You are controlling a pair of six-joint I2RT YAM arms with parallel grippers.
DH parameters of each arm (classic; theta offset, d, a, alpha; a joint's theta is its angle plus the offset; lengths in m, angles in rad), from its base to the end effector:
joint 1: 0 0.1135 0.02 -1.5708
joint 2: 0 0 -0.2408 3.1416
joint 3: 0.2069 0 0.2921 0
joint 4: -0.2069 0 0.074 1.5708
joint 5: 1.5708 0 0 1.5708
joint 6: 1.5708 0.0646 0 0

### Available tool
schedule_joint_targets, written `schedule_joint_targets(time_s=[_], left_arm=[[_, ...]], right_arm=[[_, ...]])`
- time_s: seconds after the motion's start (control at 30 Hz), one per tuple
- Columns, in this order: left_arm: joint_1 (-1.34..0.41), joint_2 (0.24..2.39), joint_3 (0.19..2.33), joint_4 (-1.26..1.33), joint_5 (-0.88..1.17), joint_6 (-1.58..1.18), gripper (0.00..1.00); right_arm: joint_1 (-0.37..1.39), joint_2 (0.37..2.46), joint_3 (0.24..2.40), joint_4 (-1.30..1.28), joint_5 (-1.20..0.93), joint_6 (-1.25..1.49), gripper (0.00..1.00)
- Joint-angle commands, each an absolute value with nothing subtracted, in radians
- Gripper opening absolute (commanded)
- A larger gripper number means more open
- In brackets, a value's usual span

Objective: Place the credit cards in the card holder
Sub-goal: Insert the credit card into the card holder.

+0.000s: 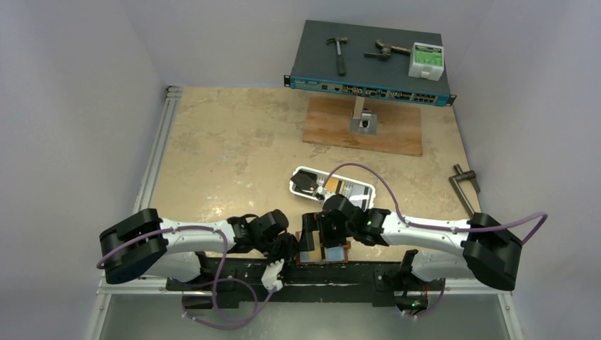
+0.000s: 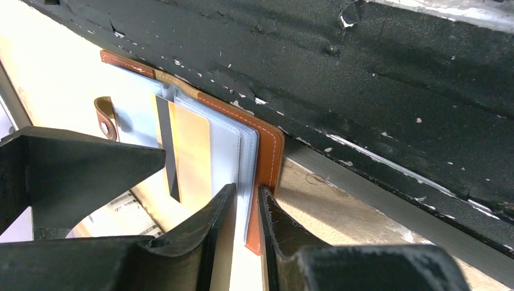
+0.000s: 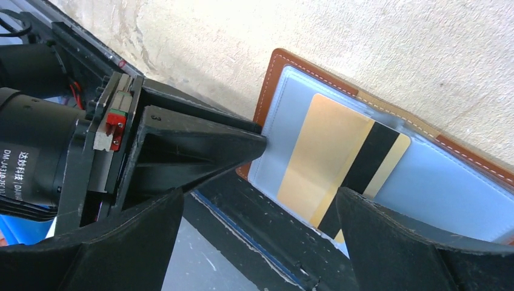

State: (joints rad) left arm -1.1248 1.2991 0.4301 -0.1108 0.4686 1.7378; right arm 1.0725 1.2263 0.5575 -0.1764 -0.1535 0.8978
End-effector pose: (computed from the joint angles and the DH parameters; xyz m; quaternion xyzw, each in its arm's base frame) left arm 0.0854 -0.2463 0.0566 0.9309 0.0624 -0.1263 0.3371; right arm 0.1307 0.2609 0.1069 -0.1084 0.9262 0.3345 0.1358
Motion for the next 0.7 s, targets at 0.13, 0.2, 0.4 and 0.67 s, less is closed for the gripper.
schedule_joint_targets(time_s=[0.13, 0.2, 0.4, 0.67], left_arm=[[-1.144, 1.315, 0.382, -0.215, 0.46, 1.686, 0.2], [-1.145, 1.312, 0.381, -0.214, 0.458, 1.685, 0.2], [-1.147, 1.31, 0.381, -0.213, 0.456, 1.681, 0.2], [-1.149, 1.311, 0.385, -0.207, 0.453, 1.674, 0.2]], right_arm=[[1.076, 1.116, 0.535, -0.235, -0.144, 0.926, 0.99], [1.061, 1.086, 0.532, -0.279, -0.129, 0.917, 0.99], [1.059, 1.097, 0.499, -0.253, -0.156, 0.914, 0.99], [1.06, 1.158, 0.481, -0.194, -0.149, 0.899, 0.99]])
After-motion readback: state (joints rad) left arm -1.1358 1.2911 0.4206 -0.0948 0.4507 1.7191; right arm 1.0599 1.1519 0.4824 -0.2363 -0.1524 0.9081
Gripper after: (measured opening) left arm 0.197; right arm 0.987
